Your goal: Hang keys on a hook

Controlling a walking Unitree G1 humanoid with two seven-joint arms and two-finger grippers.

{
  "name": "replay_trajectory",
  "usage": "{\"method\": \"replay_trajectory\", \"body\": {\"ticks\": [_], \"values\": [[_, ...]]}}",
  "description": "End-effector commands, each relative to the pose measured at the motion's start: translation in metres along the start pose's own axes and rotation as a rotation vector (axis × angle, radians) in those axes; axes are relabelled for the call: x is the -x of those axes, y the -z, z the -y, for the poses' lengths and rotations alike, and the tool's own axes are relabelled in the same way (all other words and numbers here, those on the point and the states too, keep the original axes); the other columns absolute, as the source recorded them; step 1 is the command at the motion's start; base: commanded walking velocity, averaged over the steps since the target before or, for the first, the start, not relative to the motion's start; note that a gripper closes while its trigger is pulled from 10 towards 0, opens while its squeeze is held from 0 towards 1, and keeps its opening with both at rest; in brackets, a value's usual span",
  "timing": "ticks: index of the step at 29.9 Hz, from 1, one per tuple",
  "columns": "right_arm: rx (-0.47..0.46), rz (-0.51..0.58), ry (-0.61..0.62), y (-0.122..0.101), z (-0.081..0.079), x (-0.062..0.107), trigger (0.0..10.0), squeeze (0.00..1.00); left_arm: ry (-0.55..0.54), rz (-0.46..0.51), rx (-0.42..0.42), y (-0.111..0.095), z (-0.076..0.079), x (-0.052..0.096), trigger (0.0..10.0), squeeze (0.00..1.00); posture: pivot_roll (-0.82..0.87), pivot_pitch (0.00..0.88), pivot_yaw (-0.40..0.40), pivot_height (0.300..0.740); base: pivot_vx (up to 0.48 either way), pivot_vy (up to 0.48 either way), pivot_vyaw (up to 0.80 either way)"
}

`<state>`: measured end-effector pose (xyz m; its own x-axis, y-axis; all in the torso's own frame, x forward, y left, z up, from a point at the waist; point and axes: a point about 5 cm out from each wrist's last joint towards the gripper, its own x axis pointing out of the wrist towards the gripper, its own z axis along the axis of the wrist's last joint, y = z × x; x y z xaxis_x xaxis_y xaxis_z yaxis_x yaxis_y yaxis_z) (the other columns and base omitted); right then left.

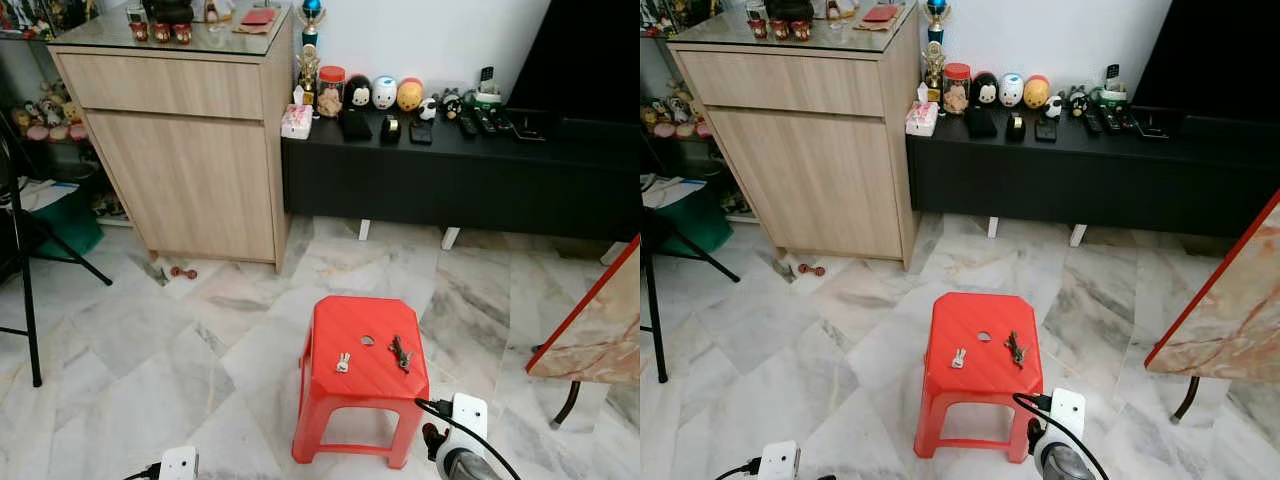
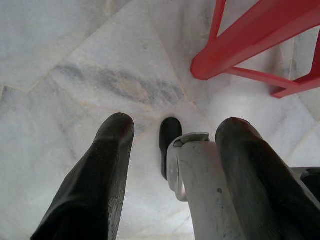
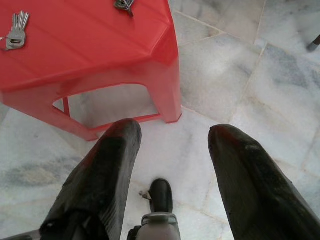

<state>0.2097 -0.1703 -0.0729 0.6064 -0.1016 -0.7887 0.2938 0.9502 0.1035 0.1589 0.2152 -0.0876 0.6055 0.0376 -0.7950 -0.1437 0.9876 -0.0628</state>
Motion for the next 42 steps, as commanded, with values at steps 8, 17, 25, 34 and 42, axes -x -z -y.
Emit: {"method": "replay_trajectory", "body": {"ticks": [8, 17, 25, 34, 42], "values": [[-0.047, 0.011, 0.008, -0.0004, 0.0007, 0.0001, 10.0, 0.00, -0.002, -0.008, 0.010, 0.0019, -0.0006, 0.0004, 10.0, 0.00, 0.08, 0.000, -0.061, 0.740, 0.000, 0.000, 0.00], [-0.033, 0.036, 0.023, -0.0027, 0.0022, 0.0002, 10.0, 0.00, 0.002, -0.007, 0.006, 0.0023, -0.0005, 0.0006, 10.0, 0.00, 0.09, 0.000, -0.063, 0.740, 0.055, 0.000, 0.00], [-0.056, 0.041, 0.026, -0.0027, 0.0027, 0.0003, 10.0, 0.00, 0.006, -0.006, 0.010, 0.0026, 0.0007, 0.0005, 10.0, 0.00, 0.09, 0.000, -0.067, 0.740, 0.258, 0.000, -0.34], [-0.044, 0.046, 0.019, -0.0034, 0.0026, 0.0003, 10.0, 0.00, 0.004, -0.006, 0.011, 0.0031, 0.0012, 0.0005, 10.0, 0.00, 0.09, 0.000, -0.069, 0.740, 0.263, 0.000, 0.00], [-0.034, 0.043, 0.011, -0.0033, 0.0022, 0.0003, 10.0, 0.00, 0.005, -0.009, 0.009, 0.0034, 0.0012, 0.0006, 10.0, 0.00, 0.09, 0.000, -0.070, 0.740, 0.263, 0.000, 0.00]]}}
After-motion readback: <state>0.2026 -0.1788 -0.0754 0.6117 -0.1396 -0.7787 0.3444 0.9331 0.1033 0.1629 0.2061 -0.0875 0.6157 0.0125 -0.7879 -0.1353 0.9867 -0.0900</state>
